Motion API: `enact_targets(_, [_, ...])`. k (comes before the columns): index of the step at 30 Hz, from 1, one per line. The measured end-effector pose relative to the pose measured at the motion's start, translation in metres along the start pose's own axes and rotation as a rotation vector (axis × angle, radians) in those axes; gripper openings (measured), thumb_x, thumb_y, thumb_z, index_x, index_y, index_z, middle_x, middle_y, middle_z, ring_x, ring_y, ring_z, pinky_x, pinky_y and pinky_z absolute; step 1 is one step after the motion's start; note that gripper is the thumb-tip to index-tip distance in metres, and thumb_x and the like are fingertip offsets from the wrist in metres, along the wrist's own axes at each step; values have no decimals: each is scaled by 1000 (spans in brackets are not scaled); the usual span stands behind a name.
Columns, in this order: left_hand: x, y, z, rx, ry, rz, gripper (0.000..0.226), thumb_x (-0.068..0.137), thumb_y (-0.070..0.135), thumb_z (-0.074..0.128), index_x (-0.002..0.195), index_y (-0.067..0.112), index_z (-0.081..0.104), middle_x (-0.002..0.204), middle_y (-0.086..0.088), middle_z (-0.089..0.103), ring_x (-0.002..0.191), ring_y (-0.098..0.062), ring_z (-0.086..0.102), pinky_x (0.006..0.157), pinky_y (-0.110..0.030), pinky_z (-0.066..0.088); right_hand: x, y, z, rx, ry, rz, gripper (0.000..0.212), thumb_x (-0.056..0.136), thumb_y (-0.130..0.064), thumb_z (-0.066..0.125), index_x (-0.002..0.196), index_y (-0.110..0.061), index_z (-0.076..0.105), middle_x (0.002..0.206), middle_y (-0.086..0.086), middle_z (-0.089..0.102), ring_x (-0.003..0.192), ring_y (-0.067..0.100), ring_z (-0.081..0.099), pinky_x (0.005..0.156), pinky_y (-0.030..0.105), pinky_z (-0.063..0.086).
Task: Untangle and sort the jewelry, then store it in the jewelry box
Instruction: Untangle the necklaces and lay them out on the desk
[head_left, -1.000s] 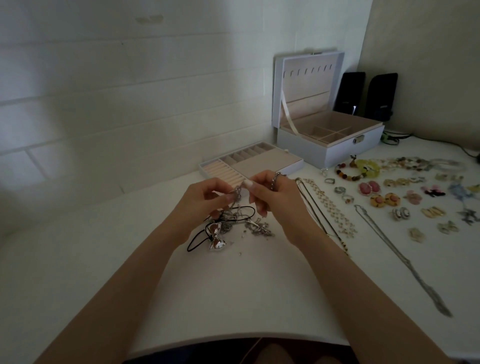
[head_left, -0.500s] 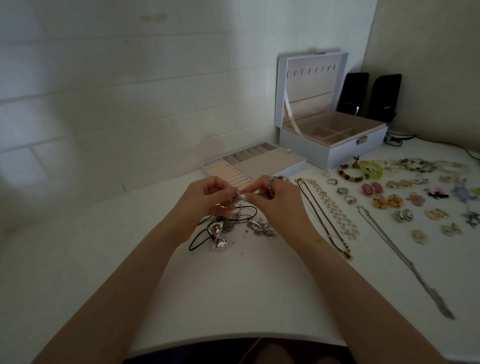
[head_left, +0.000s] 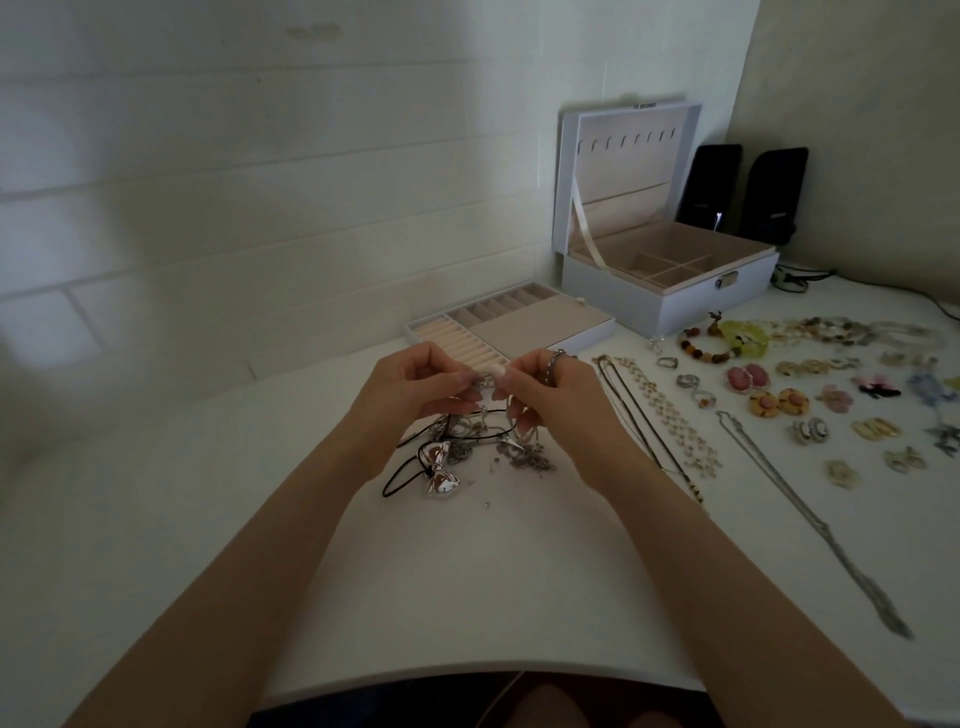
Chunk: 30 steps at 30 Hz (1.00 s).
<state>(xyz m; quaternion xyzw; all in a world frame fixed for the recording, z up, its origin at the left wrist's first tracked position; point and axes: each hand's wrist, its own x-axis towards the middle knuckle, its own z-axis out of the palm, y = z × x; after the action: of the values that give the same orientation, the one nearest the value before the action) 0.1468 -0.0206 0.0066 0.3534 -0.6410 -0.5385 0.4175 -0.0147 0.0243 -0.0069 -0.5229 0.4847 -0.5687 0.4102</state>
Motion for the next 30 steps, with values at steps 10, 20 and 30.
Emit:
enact_targets(10, [1, 3, -1, -149, -50, -87, 12, 90, -2, 50, 80, 3, 52, 68, -3, 67, 62, -12, 64, 59, -20, 54, 0, -1, 0, 88, -23, -107, 17, 85, 8, 60, 82, -9, 65, 66, -1, 65, 59, 10, 59, 57, 19, 51])
enact_targets(20, [0, 3, 1, -76, -65, -135, 11, 91, -1, 50, 82, 5, 50, 76, -6, 68, 64, -16, 68, 56, -21, 54, -2, -4, -3, 187, -89, -77, 23, 85, 7, 59, 94, -12, 66, 72, -5, 67, 60, 11, 57, 56, 22, 47])
enact_targets(30, [0, 7, -1, -241, -111, -155, 17, 91, -2, 45, 75, 7, 47, 73, -5, 67, 65, -16, 68, 57, -23, 55, -4, -5, 1, 30, -51, -108, 19, 85, 4, 61, 83, -13, 70, 57, -9, 57, 52, 9, 47, 53, 18, 44])
